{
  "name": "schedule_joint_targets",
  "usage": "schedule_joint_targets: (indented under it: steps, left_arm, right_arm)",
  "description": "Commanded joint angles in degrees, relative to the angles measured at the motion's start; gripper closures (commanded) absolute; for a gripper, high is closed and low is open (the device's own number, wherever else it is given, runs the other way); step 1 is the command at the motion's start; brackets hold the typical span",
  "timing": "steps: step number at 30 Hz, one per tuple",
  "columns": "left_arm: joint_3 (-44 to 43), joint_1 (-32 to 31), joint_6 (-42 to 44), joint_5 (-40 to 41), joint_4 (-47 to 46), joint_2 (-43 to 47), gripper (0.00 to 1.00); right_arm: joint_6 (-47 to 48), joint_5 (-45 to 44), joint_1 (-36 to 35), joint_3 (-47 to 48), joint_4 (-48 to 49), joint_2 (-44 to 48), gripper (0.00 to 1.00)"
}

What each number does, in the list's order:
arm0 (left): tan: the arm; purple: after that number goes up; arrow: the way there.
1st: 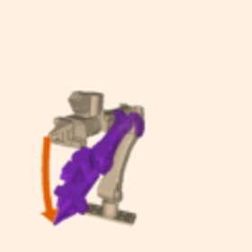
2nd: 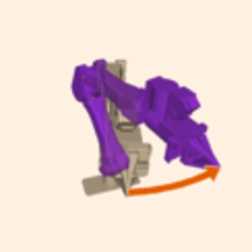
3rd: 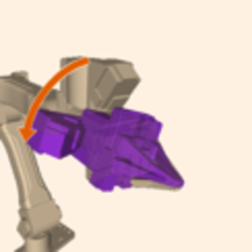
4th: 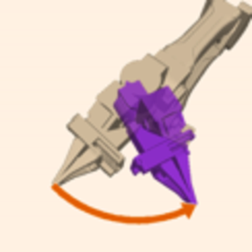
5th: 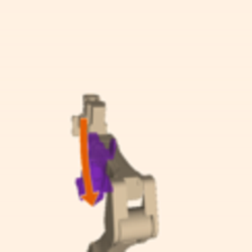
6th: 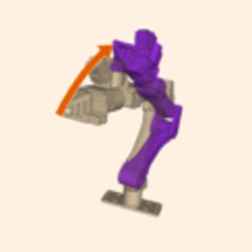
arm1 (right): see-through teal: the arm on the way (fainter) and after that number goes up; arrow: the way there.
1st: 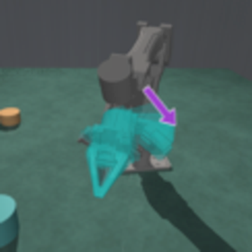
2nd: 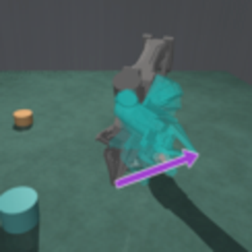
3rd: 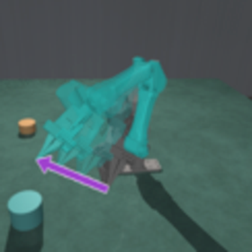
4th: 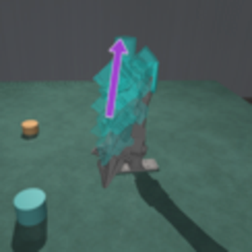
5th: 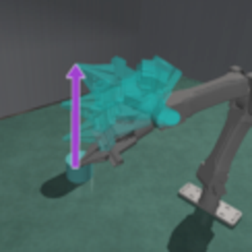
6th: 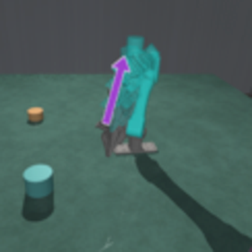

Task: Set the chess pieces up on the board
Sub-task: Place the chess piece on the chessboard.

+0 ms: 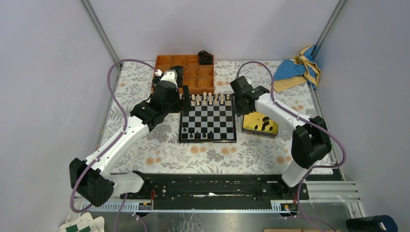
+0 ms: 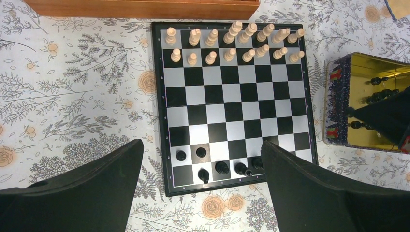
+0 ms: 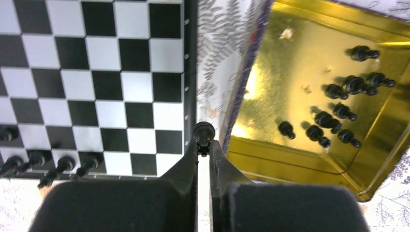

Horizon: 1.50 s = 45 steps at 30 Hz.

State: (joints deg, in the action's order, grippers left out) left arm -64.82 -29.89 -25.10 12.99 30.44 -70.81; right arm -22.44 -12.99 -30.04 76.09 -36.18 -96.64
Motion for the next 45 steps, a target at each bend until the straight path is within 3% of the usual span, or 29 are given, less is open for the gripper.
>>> schedule_joint_targets:
  steps: [1,12,45]
  left_arm:
    - [0.11,0.37,0.45,-0.50,-2.09,-0.30,0.01]
    - [1.06,0.36,-0.11,-0.62,-2.31,0.40,0.01]
    - [1.89,0.36,-0.57,-0.81,-2.32,1.12,0.01]
  right_arm:
    - [0.43,-1.06,-4.76,2.64,-3.72,2.82,1.00]
    - [-2.17,0.86,-12.17,-0.46,-3.01,0.59,1.00]
    - [-3.76,3.75,-13.11,-7.25,0.09,-3.00,1.00]
